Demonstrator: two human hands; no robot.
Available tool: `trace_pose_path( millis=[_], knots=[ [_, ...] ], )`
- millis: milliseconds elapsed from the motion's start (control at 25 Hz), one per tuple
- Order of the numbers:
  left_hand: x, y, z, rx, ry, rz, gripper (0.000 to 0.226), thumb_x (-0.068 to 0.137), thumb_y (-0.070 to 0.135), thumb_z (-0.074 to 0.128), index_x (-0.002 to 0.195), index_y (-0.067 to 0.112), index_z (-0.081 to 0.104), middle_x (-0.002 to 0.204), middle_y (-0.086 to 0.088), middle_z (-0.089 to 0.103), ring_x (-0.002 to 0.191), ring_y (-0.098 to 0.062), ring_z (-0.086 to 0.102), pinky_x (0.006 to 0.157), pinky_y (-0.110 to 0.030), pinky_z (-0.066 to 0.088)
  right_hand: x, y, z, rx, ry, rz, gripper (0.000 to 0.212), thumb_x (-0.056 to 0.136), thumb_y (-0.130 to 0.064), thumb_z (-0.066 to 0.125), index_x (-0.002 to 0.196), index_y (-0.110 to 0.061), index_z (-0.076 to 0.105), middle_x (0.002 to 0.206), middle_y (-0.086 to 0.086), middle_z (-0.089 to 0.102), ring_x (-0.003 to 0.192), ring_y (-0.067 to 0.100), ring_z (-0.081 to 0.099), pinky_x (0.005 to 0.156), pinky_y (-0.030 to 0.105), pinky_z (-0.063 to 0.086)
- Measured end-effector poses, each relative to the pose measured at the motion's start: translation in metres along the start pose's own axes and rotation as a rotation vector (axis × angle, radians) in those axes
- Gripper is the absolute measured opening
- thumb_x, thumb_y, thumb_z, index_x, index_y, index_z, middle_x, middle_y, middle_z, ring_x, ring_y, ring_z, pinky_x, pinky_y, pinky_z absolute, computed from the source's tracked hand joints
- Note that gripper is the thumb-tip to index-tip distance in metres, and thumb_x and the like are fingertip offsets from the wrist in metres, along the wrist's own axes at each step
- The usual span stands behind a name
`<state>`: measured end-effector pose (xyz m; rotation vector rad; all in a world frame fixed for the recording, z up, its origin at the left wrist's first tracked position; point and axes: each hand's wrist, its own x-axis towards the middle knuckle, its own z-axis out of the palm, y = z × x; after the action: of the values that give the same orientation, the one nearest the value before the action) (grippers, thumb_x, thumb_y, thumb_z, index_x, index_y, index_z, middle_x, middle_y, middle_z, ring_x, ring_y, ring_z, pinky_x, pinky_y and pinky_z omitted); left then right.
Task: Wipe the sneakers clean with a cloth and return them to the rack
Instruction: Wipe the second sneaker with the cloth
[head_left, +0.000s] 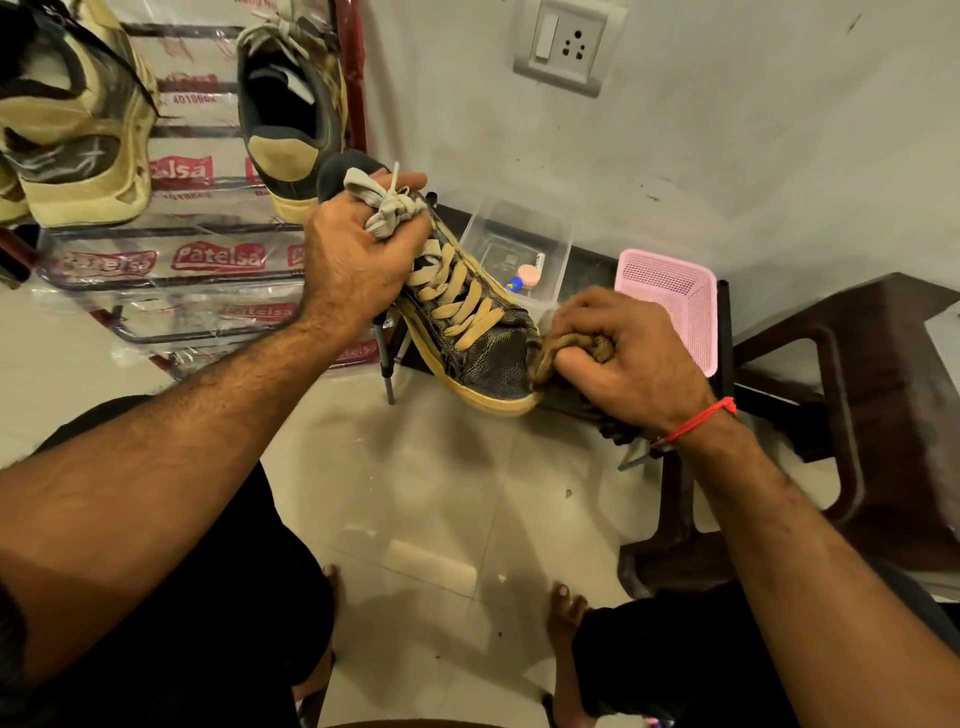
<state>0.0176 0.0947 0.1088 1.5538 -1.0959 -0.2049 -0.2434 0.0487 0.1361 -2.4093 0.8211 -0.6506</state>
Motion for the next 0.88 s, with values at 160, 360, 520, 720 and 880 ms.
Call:
trace_pose_path(
  millis=[160, 360, 520, 720, 880],
  knots=[
    [-0.01, 0.006, 0.007, -0.01, -0.109, 0.173, 0.032, 0.091, 0.022, 0.068, 0.121, 0.012, 0.074, 0.122, 0.001, 0.07, 0.124, -0.012, 0.064, 0.103, -0.034, 0.054, 0.003, 0.006, 0.006, 0.1, 0.076, 0.057, 0.028, 0.083, -0.012, 0.06, 0.105, -0.017, 0.076, 0.109, -0.004, 0.065, 0.1, 0.005, 0.061, 0.094, 0.015, 0.046],
    [-0.017, 0.001, 0.01, 0.039, -0.242, 0.372, 0.028, 0.091, 0.024, 0.071, 0.114, 0.007, 0.075, 0.128, 0.012, 0.065, 0.136, -0.018, 0.055, 0.112, -0.062, 0.04, 0.002, 0.004, 0.025, 0.054, 0.102, 0.018, 0.032, 0.087, -0.013, 0.059, 0.115, -0.016, 0.072, 0.118, 0.001, 0.063, 0.108, 0.012, 0.06, 0.098, 0.026, 0.049],
    [-0.014, 0.005, 0.01, -0.046, -0.12, 0.193, 0.029, 0.092, 0.02, 0.068, 0.118, 0.009, 0.074, 0.123, 0.001, 0.071, 0.123, -0.013, 0.065, 0.105, -0.041, 0.053, 0.003, 0.004, 0.022, -0.026, 0.05, -0.13, 0.032, 0.083, -0.021, 0.059, 0.109, -0.013, 0.076, 0.112, 0.004, 0.064, 0.102, 0.015, 0.061, 0.093, 0.021, 0.049],
    [-0.016, 0.005, 0.007, -0.055, -0.066, 0.078, 0.026, 0.092, 0.019, 0.067, 0.114, 0.009, 0.077, 0.117, -0.004, 0.074, 0.108, -0.006, 0.069, 0.094, -0.03, 0.058, 0.005, 0.0, 0.016, 0.065, -0.042, -0.058, 0.024, 0.081, -0.022, 0.066, 0.099, -0.014, 0.079, 0.098, -0.003, 0.071, 0.088, 0.009, 0.066, 0.083, 0.019, 0.053],
    [-0.012, -0.002, 0.01, 0.021, -0.047, 0.012, 0.032, 0.088, 0.036, 0.067, 0.113, 0.021, 0.077, 0.116, -0.001, 0.073, 0.114, -0.013, 0.067, 0.099, -0.044, 0.056, -0.002, -0.001, 0.01, -0.158, -0.352, 0.0, 0.034, 0.078, -0.047, 0.056, 0.086, -0.023, 0.078, 0.084, -0.009, 0.067, 0.073, 0.011, 0.061, 0.067, 0.035, 0.056]
  ],
)
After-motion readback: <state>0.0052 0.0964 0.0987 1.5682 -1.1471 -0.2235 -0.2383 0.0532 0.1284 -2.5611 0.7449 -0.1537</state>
